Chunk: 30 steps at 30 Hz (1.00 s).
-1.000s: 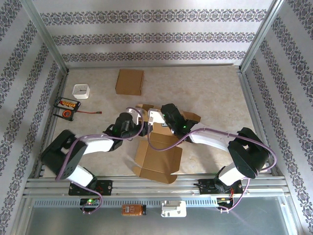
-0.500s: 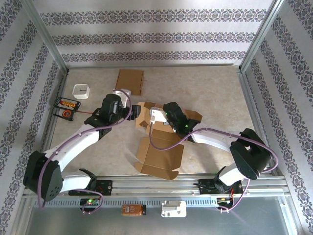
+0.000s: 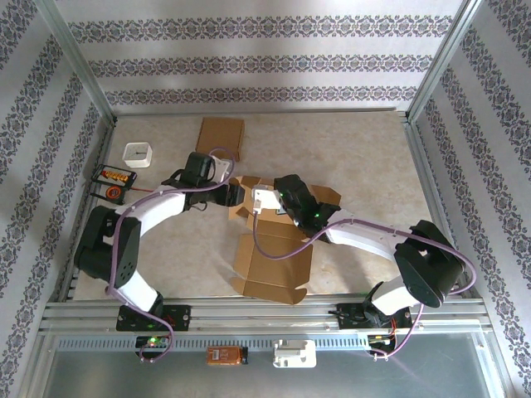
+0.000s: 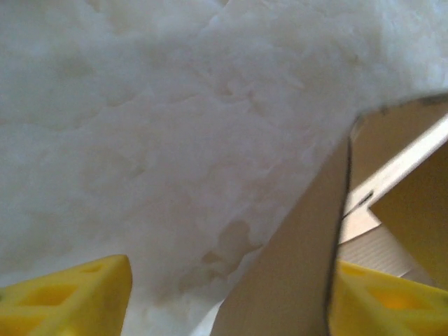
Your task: Fold the paper box
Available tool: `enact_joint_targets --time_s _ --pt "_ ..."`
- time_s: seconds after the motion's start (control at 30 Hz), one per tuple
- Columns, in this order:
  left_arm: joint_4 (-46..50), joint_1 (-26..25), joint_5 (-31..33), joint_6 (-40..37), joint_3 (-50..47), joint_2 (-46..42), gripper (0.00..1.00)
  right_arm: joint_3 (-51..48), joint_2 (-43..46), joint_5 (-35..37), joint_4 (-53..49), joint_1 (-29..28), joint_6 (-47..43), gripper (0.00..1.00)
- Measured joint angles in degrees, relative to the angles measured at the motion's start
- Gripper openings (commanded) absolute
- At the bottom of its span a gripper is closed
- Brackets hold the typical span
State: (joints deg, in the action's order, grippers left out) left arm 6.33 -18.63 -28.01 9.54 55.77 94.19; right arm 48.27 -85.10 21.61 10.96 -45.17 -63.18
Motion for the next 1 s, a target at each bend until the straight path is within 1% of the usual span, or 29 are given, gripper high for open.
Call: enact_joint_targets --time_s 0.1,0.2,0.37,0.43,0.53,0.6,0.7,0.77,0.87,0.93,1.0 --pt "-0.9 0.0 -1.9 0.2 1.9 3.3 0.42 0.3 0.0 0.0 -0.2 0.0 -0.3 0.12" --pt "-1.0 0.0 -3.1 0.1 3.0 4.6 0.32 0.7 0.0 0.0 -0.5 0.0 -0.7 0.13" --pt "-0.7 0.0 -3.3 -2.0 4.5 4.6 0.24 1.6 0.1 -0.2 -2.2 -1.3 -0.5 0.20" --pt "-0.3 0.0 -3.1 -3.9 5.5 4.6 0.21 2.3 1.0 -1.8 -4.2 -2.0 1.1 0.23" --pt "-0.3 0.0 -3.0 -7.5 6.7 4.5 0.15 4.2 3.8 -7.0 -9.5 -2.0 5.8 0.37" --pt "-1.1 0.0 -3.1 -10.5 6.8 4.3 0.12 6.4 6.1 -11.9 -14.3 -2.0 9.8 0.46" --pt "-4.2 0.0 -3.1 -14.1 6.0 3.8 0.05 9.2 10.1 -18.7 -18.9 -1.9 18.3 0.64" --pt "-7.0 0.0 -3.1 -16.5 4.8 3.3 0.02 11.2 12.2 -21.8 -21.3 -1.4 26.5 0.71" --pt "-13.8 0.0 -3.5 -19.8 1.1 2.0 0.00 15.8 13.6 -27.8 -25.1 2.6 40.5 0.72" --pt "-19.5 0.0 -4.0 -21.6 -2.4 1.0 0.00 18.1 13.8 -32.7 -26.2 7.6 49.9 0.72" --pt "-24.3 0.0 -4.7 -23.1 -5.1 0.9 0.00 19.1 13.7 -38.6 -26.7 13.9 59.7 0.70"
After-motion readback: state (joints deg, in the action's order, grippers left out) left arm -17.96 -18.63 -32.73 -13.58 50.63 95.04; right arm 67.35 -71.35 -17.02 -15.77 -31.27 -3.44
